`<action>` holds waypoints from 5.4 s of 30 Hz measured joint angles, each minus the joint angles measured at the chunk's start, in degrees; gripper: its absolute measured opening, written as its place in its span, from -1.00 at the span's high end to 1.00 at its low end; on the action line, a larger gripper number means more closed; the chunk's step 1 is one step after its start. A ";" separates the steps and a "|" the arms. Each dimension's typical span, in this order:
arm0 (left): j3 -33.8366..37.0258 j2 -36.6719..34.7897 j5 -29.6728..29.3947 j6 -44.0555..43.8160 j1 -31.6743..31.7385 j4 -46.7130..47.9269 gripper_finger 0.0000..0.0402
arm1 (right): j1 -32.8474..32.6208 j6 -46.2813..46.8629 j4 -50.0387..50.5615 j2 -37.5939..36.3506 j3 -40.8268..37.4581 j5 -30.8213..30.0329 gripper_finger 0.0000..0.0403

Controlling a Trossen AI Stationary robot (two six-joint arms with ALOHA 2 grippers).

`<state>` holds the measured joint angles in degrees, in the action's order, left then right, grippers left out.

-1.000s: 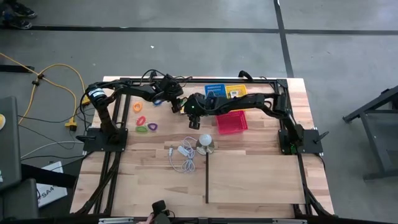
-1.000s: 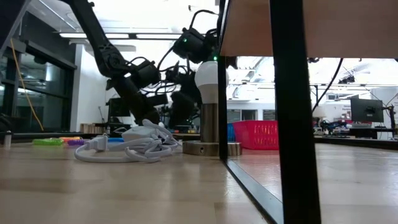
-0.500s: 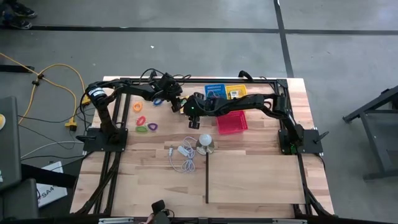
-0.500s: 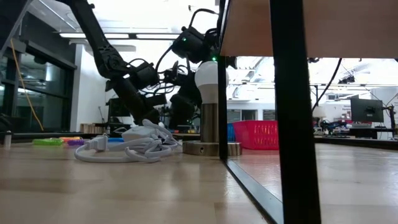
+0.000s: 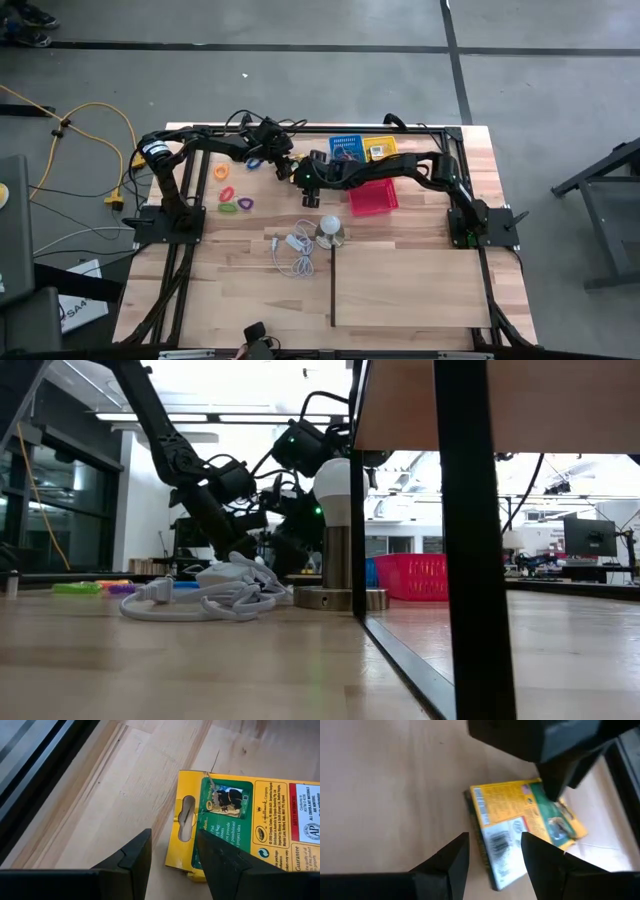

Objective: Pick & Place Office Desk Supplies
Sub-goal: Stack the yellow crayon box on top of the yellow crayon box

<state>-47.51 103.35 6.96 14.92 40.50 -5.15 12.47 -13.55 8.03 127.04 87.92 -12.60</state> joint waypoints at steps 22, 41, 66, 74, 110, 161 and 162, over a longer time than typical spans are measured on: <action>0.00 0.07 1.58 -1.27 0.03 0.68 0.24 | -2.43 -7.27 -1.52 3.15 0.07 -9.64 0.16; 0.00 0.46 2.21 -0.83 0.01 0.66 0.24 | -2.79 -11.64 -4.81 3.48 -0.07 -18.88 0.39; 0.11 -1.15 2.32 -0.23 -0.01 0.52 0.24 | -3.80 -11.81 -4.92 3.20 -0.04 -17.30 0.65; 0.21 -3.30 2.17 -0.20 -0.06 1.18 0.24 | -3.89 -11.84 -5.14 3.15 0.00 -16.70 0.67; 0.09 -11.26 -0.13 3.48 -0.15 -1.75 0.24 | -9.37 -11.92 0.19 -3.14 -0.04 -31.86 0.91; 0.00 -11.28 -2.77 3.05 -0.12 -6.91 0.24 | 6.43 -2.92 32.79 -27.20 -15.06 -26.91 0.92; 0.00 -11.28 -2.76 3.04 -0.12 -6.92 0.24 | 6.81 -2.96 32.34 -28.24 -16.29 -26.28 0.92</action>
<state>-47.51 92.07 4.20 17.96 40.38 -12.07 19.28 -16.51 40.37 98.79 71.63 -38.88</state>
